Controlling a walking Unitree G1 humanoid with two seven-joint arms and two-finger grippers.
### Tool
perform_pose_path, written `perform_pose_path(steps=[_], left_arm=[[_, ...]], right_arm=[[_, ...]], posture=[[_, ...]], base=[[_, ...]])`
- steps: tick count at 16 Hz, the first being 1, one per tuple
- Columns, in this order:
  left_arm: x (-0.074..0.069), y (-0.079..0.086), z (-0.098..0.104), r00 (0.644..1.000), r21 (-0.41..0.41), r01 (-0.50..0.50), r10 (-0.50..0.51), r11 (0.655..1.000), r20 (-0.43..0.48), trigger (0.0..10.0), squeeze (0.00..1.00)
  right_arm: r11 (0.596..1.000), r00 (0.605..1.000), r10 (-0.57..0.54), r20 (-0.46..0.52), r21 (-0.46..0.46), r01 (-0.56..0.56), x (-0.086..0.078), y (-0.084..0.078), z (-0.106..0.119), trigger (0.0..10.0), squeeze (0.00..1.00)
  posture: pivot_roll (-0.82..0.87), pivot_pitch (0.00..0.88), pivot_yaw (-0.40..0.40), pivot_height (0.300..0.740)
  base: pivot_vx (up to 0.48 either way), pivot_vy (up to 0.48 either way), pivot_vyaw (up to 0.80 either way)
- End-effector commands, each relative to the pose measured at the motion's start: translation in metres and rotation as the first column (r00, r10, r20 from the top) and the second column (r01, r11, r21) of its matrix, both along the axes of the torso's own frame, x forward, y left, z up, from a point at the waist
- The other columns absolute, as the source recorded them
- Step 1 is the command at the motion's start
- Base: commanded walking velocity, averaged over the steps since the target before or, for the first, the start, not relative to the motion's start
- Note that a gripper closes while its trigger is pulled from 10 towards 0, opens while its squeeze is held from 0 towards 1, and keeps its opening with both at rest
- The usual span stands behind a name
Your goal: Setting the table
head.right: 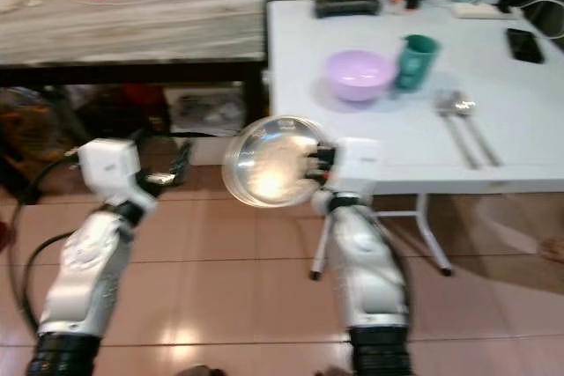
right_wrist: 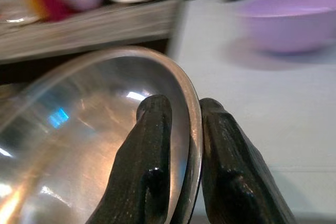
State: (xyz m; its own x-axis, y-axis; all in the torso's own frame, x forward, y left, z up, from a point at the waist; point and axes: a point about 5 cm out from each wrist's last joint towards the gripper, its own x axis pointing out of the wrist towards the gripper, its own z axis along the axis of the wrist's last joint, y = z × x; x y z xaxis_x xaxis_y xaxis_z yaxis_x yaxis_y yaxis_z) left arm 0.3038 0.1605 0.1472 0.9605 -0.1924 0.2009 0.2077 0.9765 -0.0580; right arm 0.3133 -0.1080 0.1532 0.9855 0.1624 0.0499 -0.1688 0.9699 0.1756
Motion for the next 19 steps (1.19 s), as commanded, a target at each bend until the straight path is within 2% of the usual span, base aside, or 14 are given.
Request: perform_pose_path(steps=[1, 7, 10, 14, 19], left_arm=[[-0.0004, -0.0039, 0.0011, 1.000, 0.004, 0.006, -0.006, 1.000, 0.009, 10.0, 0.00], [0.0018, -0.0039, 0.0003, 1.000, 0.009, -0.008, 0.008, 1.000, 0.005, 10.0, 0.00], [0.0021, -0.0021, 0.0004, 0.999, 0.023, -0.033, 0.032, 0.999, 0.010, 10.0, 0.00], [0.0004, -0.0038, 0.0023, 1.000, 0.012, 0.002, -0.002, 1.000, 0.025, 10.0, 0.00], [0.0013, -0.0078, 0.0025, 0.999, 0.002, 0.036, -0.036, 0.999, 0.028, 10.0, 0.00]], right_arm=[[1.000, 0.999, -0.028, 0.032, -0.006, 0.029, 0.0012, -0.0072, 0.0073, 10.0, 0.00], [0.999, 0.998, -0.040, 0.041, -0.009, 0.040, 0.0019, -0.0088, 0.0085, 10.0, 0.00], [0.999, 0.998, -0.046, 0.044, -0.012, 0.046, 0.0027, -0.0098, 0.0090, 10.0, 0.00], [0.998, 0.997, -0.052, 0.055, -0.019, 0.053, 0.0029, -0.0099, 0.0100, 10.0, 0.00], [0.997, 0.995, -0.079, 0.056, -0.006, 0.080, 0.0051, -0.0142, 0.0113, 10.0, 0.00]], posture=[[-0.17, 0.108, 0.028, 0.740], [-0.17, 0.108, 0.027, 0.740], [-0.16, 0.108, 0.029, 0.740], [-0.16, 0.105, 0.032, 0.740], [-0.17, 0.096, 0.035, 0.740]], base=[[0.000, 0.480, 0.46], [0.000, 0.480, 0.64], [0.000, 0.000, 0.27], [0.000, 0.000, 0.00], [0.337, 0.000, 0.00]])
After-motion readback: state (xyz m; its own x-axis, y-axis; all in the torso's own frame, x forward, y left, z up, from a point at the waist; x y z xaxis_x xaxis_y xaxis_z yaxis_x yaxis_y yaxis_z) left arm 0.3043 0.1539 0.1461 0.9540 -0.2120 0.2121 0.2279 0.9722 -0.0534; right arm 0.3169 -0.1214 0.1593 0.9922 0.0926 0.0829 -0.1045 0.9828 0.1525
